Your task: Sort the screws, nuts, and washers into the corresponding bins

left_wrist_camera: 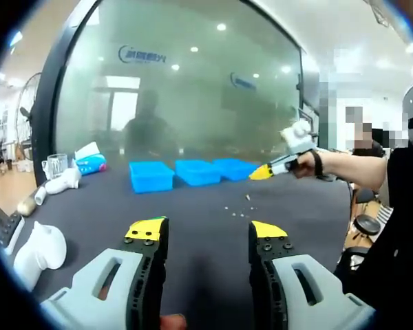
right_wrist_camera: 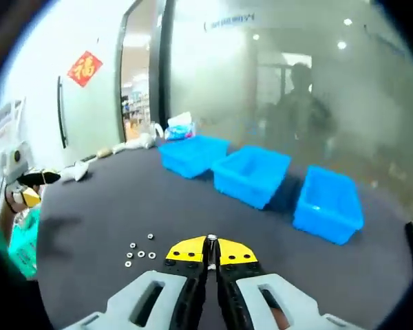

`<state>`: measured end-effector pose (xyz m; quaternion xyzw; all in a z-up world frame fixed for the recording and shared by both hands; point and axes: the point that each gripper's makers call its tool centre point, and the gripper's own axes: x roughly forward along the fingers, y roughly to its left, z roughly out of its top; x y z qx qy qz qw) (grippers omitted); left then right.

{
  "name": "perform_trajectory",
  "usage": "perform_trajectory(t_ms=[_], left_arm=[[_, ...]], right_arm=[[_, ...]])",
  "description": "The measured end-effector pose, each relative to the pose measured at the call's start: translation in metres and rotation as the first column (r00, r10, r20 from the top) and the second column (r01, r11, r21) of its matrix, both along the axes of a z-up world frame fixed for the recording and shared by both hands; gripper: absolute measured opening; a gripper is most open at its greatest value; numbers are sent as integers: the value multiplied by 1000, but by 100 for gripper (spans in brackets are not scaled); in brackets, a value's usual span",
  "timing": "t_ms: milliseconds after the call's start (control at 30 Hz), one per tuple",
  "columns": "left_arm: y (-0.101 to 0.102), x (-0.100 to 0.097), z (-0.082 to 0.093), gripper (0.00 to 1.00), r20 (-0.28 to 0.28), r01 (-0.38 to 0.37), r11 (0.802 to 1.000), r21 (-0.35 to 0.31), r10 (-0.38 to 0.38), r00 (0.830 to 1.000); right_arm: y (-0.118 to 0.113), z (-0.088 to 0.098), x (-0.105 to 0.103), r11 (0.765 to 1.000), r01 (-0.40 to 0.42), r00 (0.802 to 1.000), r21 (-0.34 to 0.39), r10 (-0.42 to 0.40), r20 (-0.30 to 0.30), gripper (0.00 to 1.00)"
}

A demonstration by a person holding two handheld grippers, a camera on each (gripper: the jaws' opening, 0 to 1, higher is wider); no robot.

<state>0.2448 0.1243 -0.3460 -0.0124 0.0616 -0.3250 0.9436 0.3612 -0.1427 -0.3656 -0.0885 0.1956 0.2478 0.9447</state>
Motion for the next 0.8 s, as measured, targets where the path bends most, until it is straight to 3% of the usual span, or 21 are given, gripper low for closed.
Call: perform_trajectory(t_ms=[233,500,800], left_arm=[[-4,-1,4,46,7,6,1000,2,-6,1000],[-11,-2,8,46,12,16,1000,2,-16,1000],[-15,-3,8,46,15,21,1000,8,-21,1000]], right_arm=[[-28,25,-35,997,58,992,55,-63,106,2],[-67,29,-77,983,147,968,108,-165,191,2],[-92,33,-115,965,197,942,176,-236,240,2]])
